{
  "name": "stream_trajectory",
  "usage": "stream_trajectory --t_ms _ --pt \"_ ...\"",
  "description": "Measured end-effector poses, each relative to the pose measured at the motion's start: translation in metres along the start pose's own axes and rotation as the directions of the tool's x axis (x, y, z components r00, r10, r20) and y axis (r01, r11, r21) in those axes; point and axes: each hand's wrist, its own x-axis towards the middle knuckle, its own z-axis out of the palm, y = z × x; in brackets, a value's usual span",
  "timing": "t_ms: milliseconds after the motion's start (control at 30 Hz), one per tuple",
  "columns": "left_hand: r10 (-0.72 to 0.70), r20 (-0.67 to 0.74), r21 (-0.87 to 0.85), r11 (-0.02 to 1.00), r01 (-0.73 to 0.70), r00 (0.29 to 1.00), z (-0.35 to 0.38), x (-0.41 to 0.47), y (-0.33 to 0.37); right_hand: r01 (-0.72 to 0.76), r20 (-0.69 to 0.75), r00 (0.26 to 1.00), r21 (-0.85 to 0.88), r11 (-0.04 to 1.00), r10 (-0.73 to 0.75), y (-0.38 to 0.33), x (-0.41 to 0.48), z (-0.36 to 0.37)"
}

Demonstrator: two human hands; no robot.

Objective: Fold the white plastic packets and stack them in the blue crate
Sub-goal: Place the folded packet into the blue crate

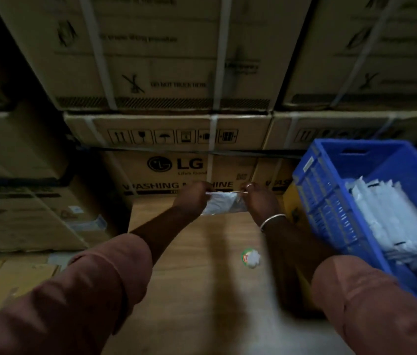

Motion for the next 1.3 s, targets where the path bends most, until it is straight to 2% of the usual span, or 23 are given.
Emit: stream_trajectory --t_ms 200,333,467,567,667,833,933,1033,1167,1300 --pt "0.085 -0.045 0.017 0.996 -0.084 0.995 -0.045 0.023 0.027 0.020 0.070 0.997 -0.035 0.999 -0.018 0.004 0.008 -0.062" --pt "0.142 -0.016 -0.002 0.990 -0.142 0.990 -0.052 0.036 0.054 -0.040 0.046 0.998 0.055 0.998 0.037 0.028 0.008 -0.087" --pt "0.218 -0.011 -0.057 0.974 -0.218 0.976 -0.057 0.052 0.095 -0.108 -0.046 0.992 0.213 0.971 0.120 0.053 -0.004 -0.121" --pt "0.280 -0.060 -0.126 0.950 -0.286 0.958 -0.060 0.068 0.141 -0.128 -0.114 0.979 0.293 0.948 0.168 0.081 -0.020 -0.157" --pt "0.380 -0.081 -0.122 0.914 -0.387 0.921 -0.057 0.079 0.203 -0.111 -0.203 0.965 0.267 0.957 0.168 0.121 -0.043 -0.200" --pt "0.558 -0.085 -0.100 0.820 -0.564 0.826 -0.027 0.090 0.303 -0.208 -0.293 0.916 0.234 0.950 0.273 0.199 -0.090 -0.247" --pt "0.594 -0.001 -0.083 0.802 -0.592 0.805 0.004 0.095 0.351 -0.262 -0.306 0.896 0.221 0.939 0.322 0.240 -0.121 -0.244" --pt "0.623 0.145 -0.016 0.779 -0.627 0.769 0.033 0.106 0.377 -0.302 -0.302 0.882 0.224 0.927 0.361 0.260 -0.147 -0.227" --pt "0.644 0.303 0.123 0.705 -0.699 0.703 0.051 0.124 0.395 -0.305 -0.229 0.886 0.370 0.878 0.404 0.267 -0.161 -0.202" --pt "0.604 0.456 0.254 0.616 -0.746 0.654 0.059 0.136 0.403 -0.336 -0.152 0.887 0.435 0.835 0.436 0.264 -0.155 -0.178"
